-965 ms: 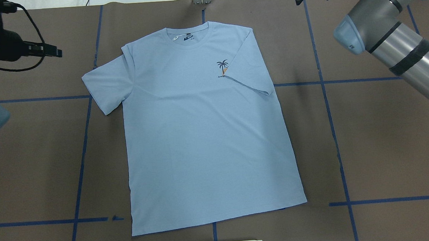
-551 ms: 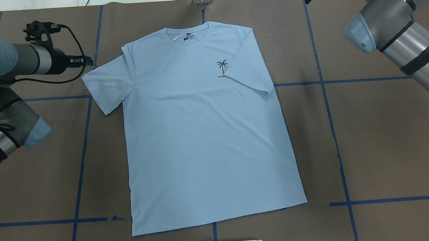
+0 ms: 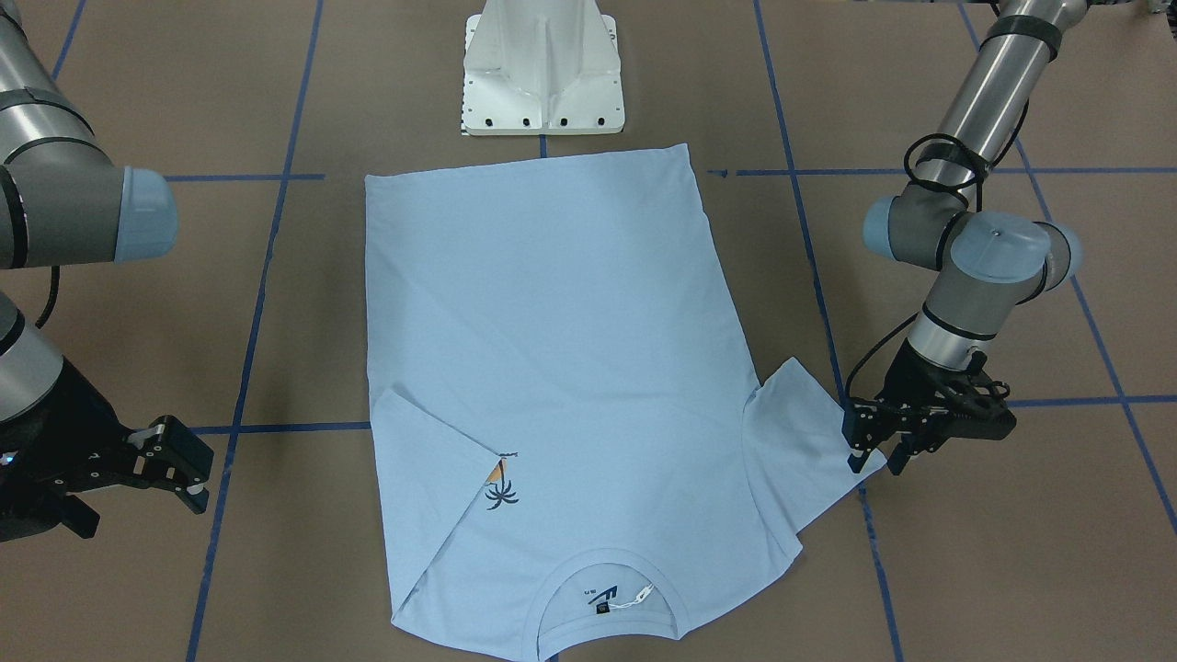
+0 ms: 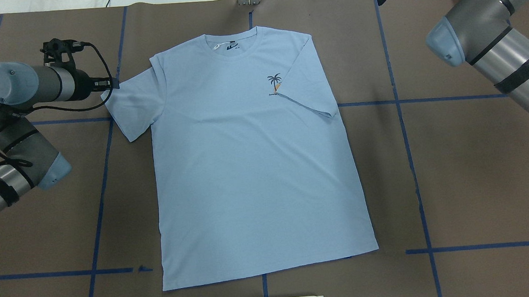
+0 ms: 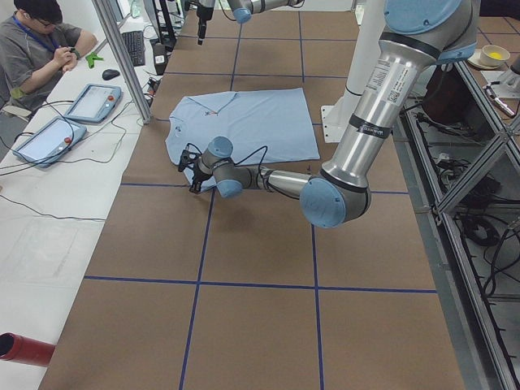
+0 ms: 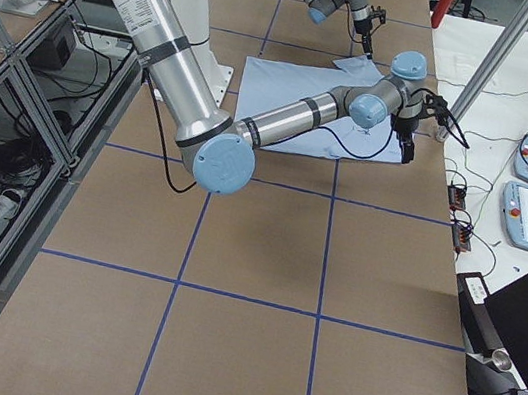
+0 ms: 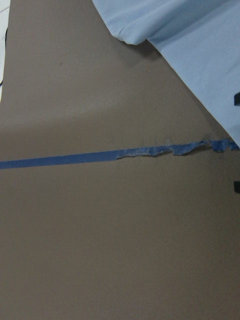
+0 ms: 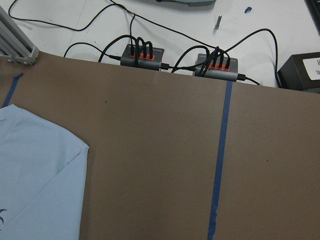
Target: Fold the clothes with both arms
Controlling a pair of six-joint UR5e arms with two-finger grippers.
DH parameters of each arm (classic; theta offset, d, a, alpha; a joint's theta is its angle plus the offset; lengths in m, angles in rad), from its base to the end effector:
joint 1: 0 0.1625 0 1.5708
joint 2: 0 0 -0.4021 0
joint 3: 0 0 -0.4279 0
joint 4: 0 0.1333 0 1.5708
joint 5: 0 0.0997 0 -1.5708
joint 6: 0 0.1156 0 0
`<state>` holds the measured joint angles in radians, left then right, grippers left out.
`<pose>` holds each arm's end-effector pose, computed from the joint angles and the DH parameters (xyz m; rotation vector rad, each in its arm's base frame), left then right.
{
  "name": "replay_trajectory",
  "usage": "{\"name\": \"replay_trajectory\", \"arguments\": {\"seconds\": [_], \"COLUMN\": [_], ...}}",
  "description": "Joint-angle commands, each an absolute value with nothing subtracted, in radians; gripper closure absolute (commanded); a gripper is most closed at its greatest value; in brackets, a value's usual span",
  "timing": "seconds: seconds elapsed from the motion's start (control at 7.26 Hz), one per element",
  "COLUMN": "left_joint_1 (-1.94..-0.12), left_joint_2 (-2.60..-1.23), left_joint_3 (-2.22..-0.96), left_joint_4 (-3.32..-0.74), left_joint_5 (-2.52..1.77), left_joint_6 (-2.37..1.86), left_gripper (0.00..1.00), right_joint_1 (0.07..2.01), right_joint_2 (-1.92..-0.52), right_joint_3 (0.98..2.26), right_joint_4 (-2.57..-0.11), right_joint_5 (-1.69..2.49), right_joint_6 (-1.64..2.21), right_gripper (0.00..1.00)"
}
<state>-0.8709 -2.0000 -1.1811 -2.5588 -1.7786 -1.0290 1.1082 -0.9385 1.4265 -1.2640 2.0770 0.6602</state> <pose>0.3950 -0.6390 0.4844 0.5211 0.9026 -0.1921 -0.2690 -0.7124 0.2859 0.4023 -0.8179 -0.0174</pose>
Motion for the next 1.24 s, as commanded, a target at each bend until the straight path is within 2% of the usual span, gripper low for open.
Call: {"name": "replay_trajectory", "arguments": {"seconds": [0.0, 0.28, 0.41, 0.55, 0.69, 1.1], "left_joint_1": [-0.867, -0.861, -0.859, -0.861, -0.861, -0.859], "left_joint_2": [-2.002, -2.003, -2.002, -2.002, -2.003, -2.008], "left_joint_3": [-1.164, -1.166, -1.166, -1.167, -1.173, -1.236], "left_joint_4": [-2.560, -2.560, -2.560, -2.560, -2.562, -2.533], "left_joint_5": [-1.778, -1.778, -1.778, -1.778, -1.778, -1.778], "left_joint_6": [-1.026, -1.026, -1.026, -1.026, -1.028, -1.041], "left_gripper": [0.41, 0.45, 0.55, 0.68, 1.00, 1.00], "right_joint_1": [1.108, 1.108, 1.108, 1.108, 1.108, 1.108], "right_joint_2": [-0.940, -0.940, -0.940, -0.940, -0.940, -0.940], "right_joint_3": [1.427, 1.427, 1.427, 1.427, 1.427, 1.427], "right_joint_4": [-1.264, -1.264, -1.264, -1.264, -1.264, -1.264], "right_joint_5": [2.075, 2.075, 2.074, 2.074, 2.075, 2.075], "right_joint_6": [0.661, 0.660, 0.660, 0.660, 0.660, 0.666], "right_gripper": [0.00, 0.00, 0.00, 0.00, 0.00, 0.00]}}
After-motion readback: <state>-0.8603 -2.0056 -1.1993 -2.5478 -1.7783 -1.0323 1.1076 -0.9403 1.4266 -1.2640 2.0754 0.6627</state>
